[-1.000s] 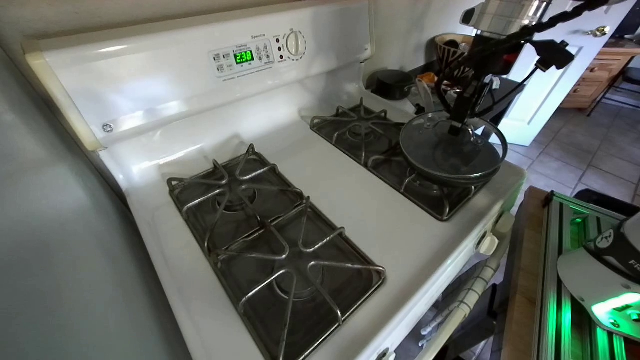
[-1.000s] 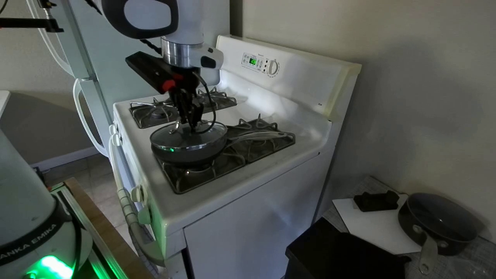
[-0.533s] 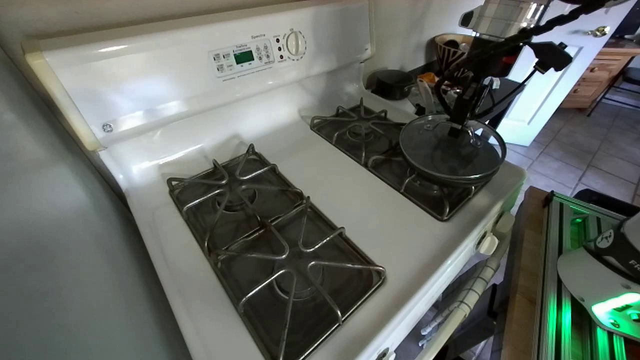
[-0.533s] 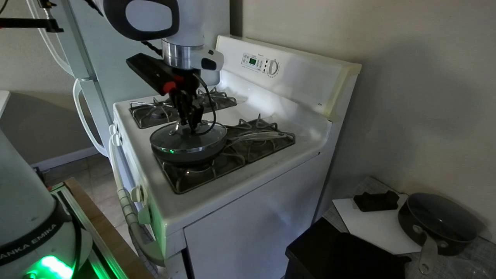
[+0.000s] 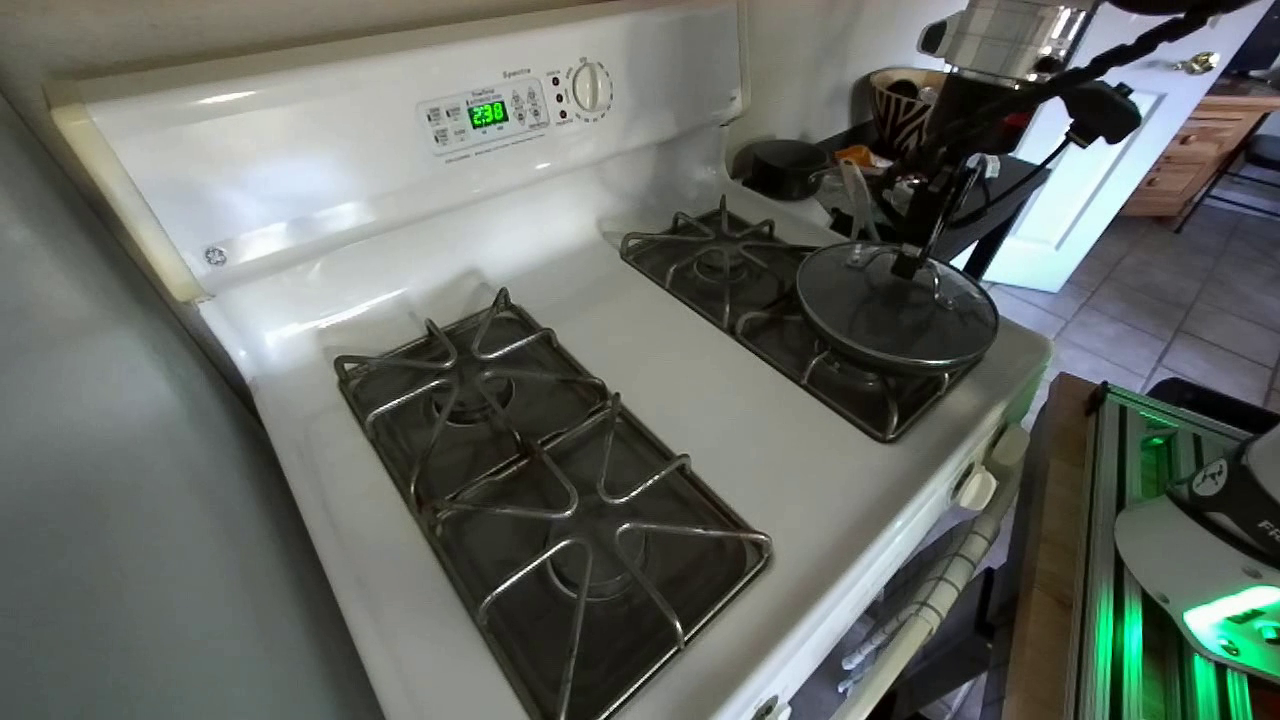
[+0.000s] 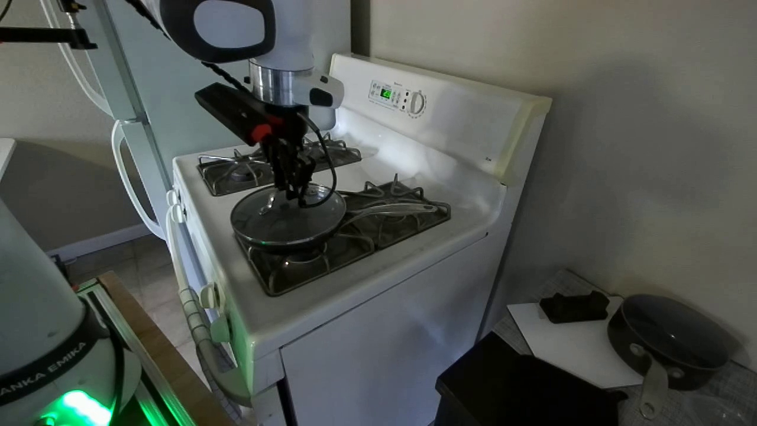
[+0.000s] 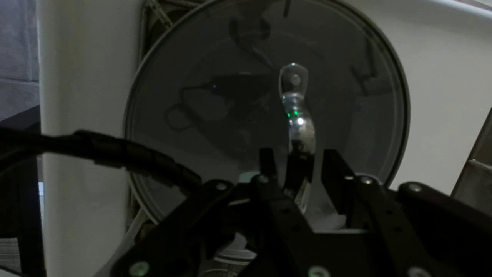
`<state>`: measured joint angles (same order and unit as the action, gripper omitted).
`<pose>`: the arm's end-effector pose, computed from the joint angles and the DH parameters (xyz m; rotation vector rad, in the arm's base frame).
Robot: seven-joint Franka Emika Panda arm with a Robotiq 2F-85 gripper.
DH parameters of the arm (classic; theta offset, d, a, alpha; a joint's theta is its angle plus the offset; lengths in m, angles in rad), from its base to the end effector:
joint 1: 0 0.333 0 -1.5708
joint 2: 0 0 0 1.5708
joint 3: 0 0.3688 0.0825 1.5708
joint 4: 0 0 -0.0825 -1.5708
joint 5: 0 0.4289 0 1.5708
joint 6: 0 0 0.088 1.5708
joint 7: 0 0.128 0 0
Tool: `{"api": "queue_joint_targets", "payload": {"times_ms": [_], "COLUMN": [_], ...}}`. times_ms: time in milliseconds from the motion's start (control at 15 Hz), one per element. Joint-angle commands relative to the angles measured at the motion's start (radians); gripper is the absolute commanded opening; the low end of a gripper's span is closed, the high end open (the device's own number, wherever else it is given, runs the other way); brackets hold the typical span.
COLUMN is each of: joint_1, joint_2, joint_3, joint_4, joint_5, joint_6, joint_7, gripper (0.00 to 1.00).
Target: Put the glass lid on the pan
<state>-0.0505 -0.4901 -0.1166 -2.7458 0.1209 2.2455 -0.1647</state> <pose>0.3668 -0.0528 0.3604 -2.9908 0.0968 -0.0130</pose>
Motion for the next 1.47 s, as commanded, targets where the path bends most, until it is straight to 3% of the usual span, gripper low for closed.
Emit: {"api": "queue_joint_targets", "payload": {"times_ms": [0, 200, 267, 533, 867, 1067, 1400], "joint_1": [-0.008, -0.010, -0.011, -0.011, -0.020, -0.014, 0.010], "joint_2": [0.005, 0.004, -0.008, -0.026, -0.104, -0.166, -0.239], "joint_3": [-0.003, -0.002, 0.000, 0.004, 0.043, 0.078, 0.128], "joint_4": [0.002, 0.005, -0.008, -0.009, -0.009, 0.021, 0.086], "joint_5": [-0.018, -0.024, -0.028, -0.043, -0.129, -0.180, -0.197], "joint_6": [0.028, 0.028, 0.030, 0.013, -0.060, -0.174, -0.271], "joint_7": [-0.002, -0.001, 0.000, 0.001, 0.024, 0.049, 0.094], "gripper": [0.49, 0.60, 0.78, 1.00, 1.00, 1.00, 1.00]}}
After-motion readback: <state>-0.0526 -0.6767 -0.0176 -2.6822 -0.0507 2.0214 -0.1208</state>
